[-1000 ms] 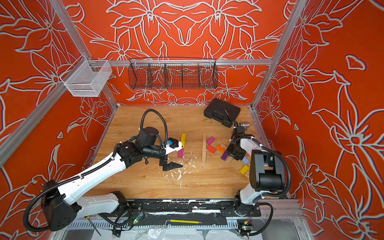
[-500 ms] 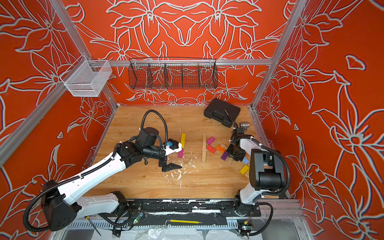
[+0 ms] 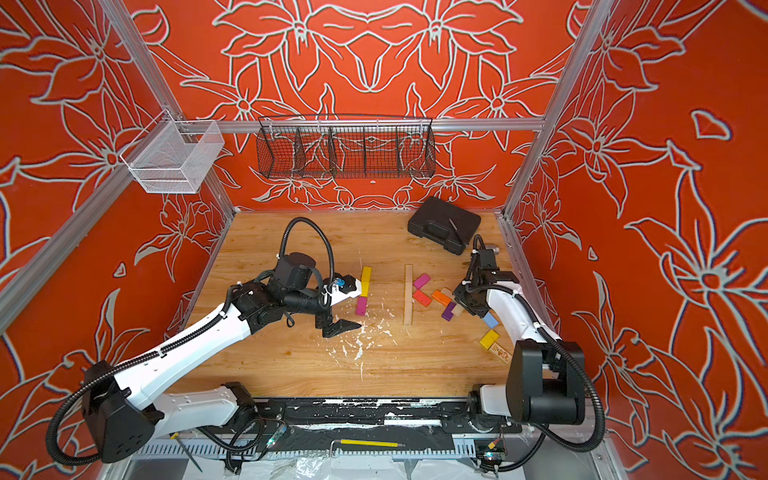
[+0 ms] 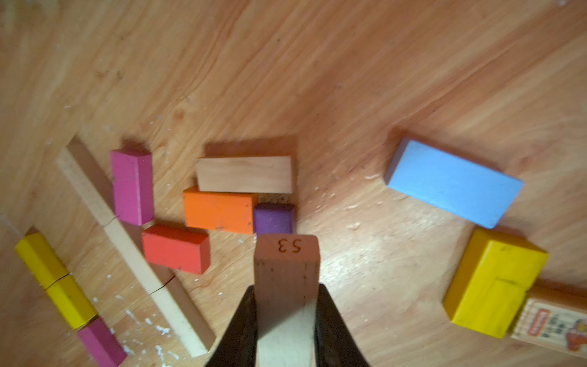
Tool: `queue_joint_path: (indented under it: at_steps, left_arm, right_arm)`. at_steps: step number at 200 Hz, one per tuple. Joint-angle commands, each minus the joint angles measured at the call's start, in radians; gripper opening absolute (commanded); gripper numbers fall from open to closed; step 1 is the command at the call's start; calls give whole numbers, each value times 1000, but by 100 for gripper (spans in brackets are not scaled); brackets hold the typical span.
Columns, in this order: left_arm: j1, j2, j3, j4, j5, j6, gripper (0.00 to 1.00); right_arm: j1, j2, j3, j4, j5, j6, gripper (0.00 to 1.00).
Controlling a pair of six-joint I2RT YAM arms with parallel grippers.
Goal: Assemble the letter k with building blocks
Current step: Pick up the building block from the center of the board, then assemble the building block at the center of the board.
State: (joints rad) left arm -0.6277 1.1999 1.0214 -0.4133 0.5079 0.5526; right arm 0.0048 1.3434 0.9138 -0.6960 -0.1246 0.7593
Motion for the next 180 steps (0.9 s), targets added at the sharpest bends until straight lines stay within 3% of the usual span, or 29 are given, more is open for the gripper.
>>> queue_joint_path:
  at_steps: [1,65,133,180]
  left_arm:
    - [24,-23,4,48,-81,-53,97]
    - [96,-53,-12,81,-181,-140,97]
    - [136,-75,-27,95,-212,-181,97]
    - [149,-90,-38,115,-193,-186,97]
  right_arm:
    - [71,-23,49,-10,-21,120,16]
    - [283,60,145,76,-10,345,18]
    - [433,342,385,43,60,455,18]
    - [479,551,579,-49,89,492,18]
